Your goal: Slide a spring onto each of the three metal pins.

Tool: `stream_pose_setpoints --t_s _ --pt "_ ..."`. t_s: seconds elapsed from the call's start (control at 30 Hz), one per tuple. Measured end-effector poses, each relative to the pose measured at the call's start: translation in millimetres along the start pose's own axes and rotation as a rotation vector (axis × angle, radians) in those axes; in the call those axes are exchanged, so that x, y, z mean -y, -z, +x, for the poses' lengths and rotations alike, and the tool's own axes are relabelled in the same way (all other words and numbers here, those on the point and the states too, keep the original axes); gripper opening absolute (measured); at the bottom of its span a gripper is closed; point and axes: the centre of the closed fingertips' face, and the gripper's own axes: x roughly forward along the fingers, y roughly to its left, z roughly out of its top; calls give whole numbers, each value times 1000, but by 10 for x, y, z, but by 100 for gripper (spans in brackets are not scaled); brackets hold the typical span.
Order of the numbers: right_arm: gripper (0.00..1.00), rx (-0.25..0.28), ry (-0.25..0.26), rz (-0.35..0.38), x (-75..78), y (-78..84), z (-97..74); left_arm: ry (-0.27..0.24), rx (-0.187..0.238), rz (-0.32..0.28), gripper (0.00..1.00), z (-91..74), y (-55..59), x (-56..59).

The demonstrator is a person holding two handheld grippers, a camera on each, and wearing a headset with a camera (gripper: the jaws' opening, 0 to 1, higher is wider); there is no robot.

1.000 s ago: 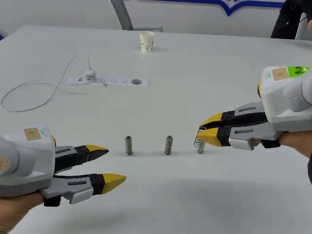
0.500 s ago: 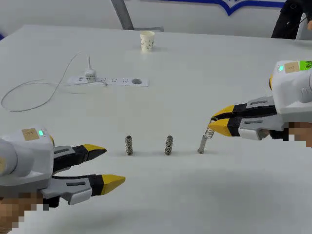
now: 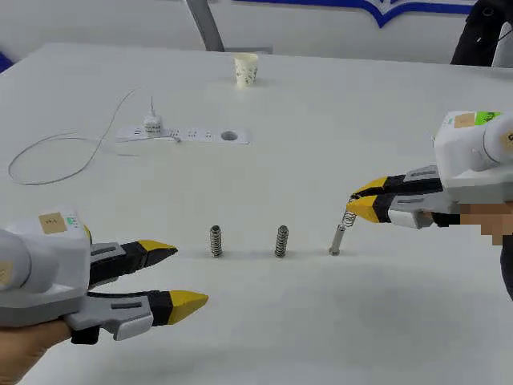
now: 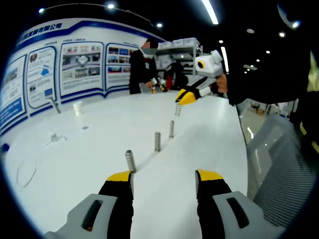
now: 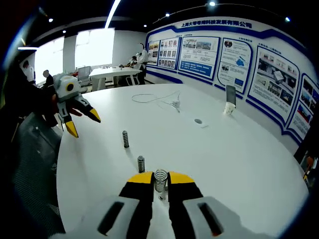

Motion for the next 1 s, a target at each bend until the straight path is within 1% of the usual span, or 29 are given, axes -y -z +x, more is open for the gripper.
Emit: stream_pose_setpoints --t_s 0.17,0.47,1.0 --pt "12 13 16 14 41 14 50 0 -5 0 51 -8 12 -1" --pt "12 4 28 39 83 89 111 -2 -9 0 50 -17 22 -9" --pt "12 -7 29 55 110 164 168 3 -13 -2 50 7 30 5"
